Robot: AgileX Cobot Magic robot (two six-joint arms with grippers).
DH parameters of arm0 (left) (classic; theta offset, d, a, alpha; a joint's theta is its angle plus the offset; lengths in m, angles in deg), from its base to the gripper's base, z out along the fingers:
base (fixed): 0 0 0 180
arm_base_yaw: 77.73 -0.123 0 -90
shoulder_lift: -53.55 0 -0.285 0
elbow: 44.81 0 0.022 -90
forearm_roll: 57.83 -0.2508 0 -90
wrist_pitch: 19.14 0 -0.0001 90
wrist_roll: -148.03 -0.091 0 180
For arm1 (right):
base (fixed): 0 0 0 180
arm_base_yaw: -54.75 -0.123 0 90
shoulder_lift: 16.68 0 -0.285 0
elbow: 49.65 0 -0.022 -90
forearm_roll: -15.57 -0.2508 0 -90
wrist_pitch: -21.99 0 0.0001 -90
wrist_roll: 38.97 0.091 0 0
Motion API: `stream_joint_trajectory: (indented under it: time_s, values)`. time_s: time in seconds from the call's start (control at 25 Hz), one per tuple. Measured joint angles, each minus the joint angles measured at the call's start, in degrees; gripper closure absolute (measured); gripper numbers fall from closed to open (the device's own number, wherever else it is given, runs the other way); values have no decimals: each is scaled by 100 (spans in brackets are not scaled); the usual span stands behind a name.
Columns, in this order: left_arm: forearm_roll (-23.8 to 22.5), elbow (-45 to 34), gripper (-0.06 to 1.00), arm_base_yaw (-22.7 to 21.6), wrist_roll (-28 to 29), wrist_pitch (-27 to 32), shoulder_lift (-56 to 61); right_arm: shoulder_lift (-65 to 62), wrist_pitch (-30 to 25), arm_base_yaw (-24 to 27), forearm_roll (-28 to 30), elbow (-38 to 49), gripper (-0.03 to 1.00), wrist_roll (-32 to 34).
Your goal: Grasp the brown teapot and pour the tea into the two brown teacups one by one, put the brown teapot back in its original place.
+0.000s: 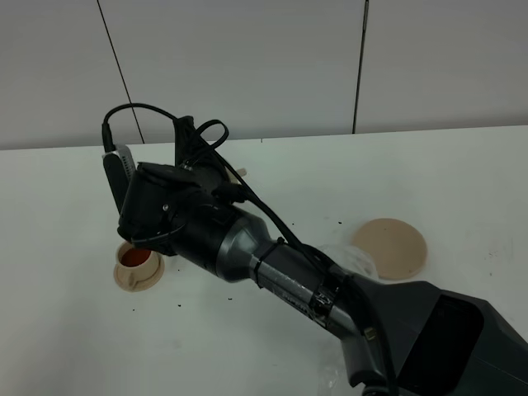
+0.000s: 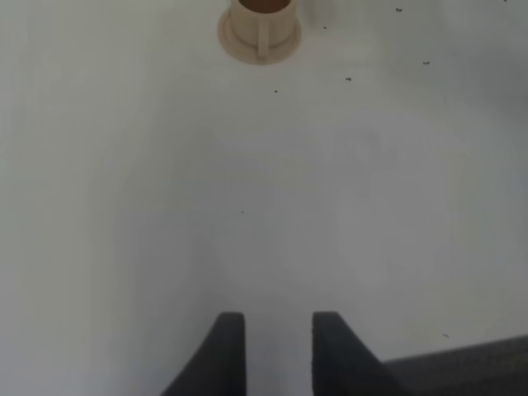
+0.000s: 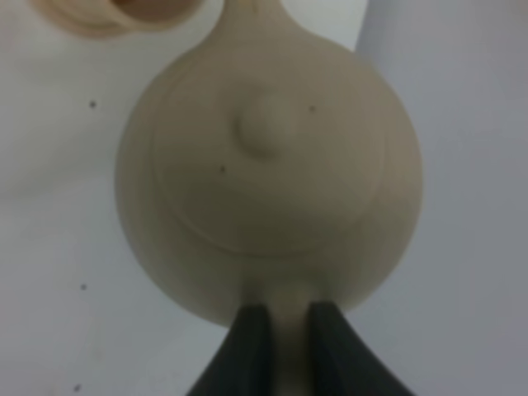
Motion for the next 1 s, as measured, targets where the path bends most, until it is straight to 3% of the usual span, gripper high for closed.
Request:
stream_joint_trajectory:
  time_s: [1.0]
  values:
    - [0,0,68,0,0,0,0,54,-21,-37,0,0,87,85]
